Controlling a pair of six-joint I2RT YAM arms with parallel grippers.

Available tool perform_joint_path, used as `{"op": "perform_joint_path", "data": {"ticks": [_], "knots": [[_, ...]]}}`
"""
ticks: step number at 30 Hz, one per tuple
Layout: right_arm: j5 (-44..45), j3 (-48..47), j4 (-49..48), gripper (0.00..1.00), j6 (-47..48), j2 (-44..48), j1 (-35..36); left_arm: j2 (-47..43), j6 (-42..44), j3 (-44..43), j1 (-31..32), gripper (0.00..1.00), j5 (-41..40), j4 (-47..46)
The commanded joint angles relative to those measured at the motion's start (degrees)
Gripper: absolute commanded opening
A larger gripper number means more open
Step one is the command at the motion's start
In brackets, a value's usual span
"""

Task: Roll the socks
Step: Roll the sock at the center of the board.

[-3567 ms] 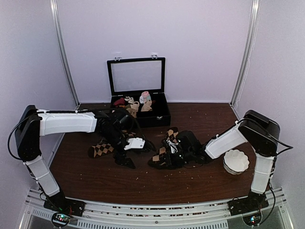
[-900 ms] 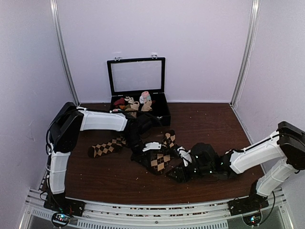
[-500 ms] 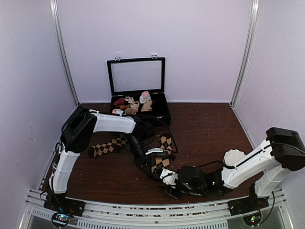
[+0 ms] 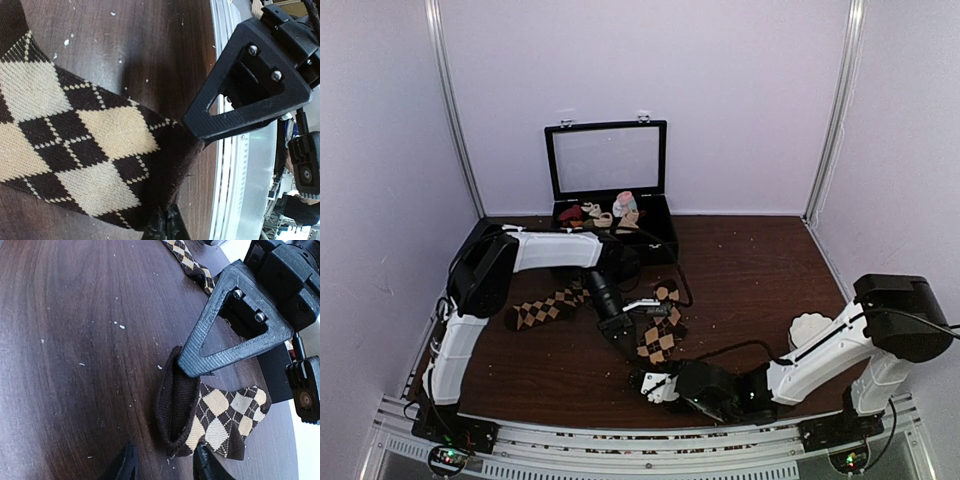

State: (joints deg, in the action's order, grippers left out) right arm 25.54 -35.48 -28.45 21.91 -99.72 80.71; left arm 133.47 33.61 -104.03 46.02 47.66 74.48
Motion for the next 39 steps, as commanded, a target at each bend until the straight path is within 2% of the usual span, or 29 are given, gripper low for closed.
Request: {"op": "perform_joint_path", "data": {"ticks": [1, 9, 14, 19, 25, 31, 32, 33, 36, 39], "knots": [[3.26, -1.28, -2.32, 0.36, 3.16, -1.83, 0.13, 2.79, 1.21, -2.31, -0.32, 0.0, 1.57, 2.08], [3.99, -3.02, -5.21, 0.26, 0.63, -4.96, -0.16, 3.47, 0.76, -3.87, -0.32, 0.0, 2.34, 1.86], [2.95, -3.91, -4.97, 0.27, -1.11, -7.23, -0.91, 3.53, 1.6, -3.85, -0.32, 0.0, 3.49, 2.68], [1.36, -3.21, -3.99, 0.32, -1.98, -7.1, -1.82, 3.54, 2.98, -3.57, -0.32, 0.0, 2.93, 4.0], [1.23, -4.07, -4.15, 0.27, -1.81, -7.29, -2.49, 3.56, 3.03, -3.72, -0.32, 0.0, 3.9, 4.01], [1.54, -4.99, -4.32, 0.0, -1.72, -7.09, -2.69, 3.38, 3.28, -3.56, -0.4, 0.0, 3.22, 4.02], [1.36, -4.96, -4.14, 0.0, -1.89, -6.96, -2.72, 3.26, 3.43, -3.45, -0.4, 0.0, 3.04, 4.01], [0.94, -4.92, -3.88, 0.0, -2.27, -6.72, -2.81, 3.2, 3.59, -3.38, -0.48, 0.01, 2.78, 4.01], [-2.17, -4.54, -1.73, 0.0, -5.3, -4.79, -3.76, 1.53, 3.92, -2.29, -0.77, 0.14, 0.28, 2.34], [-7.53, -3.48, 1.22, 0.0, -10.72, -2.07, -6.0, -3.78, 2.55, 3.53, -2.07, 0.24, -4.0, -4.92]]}}
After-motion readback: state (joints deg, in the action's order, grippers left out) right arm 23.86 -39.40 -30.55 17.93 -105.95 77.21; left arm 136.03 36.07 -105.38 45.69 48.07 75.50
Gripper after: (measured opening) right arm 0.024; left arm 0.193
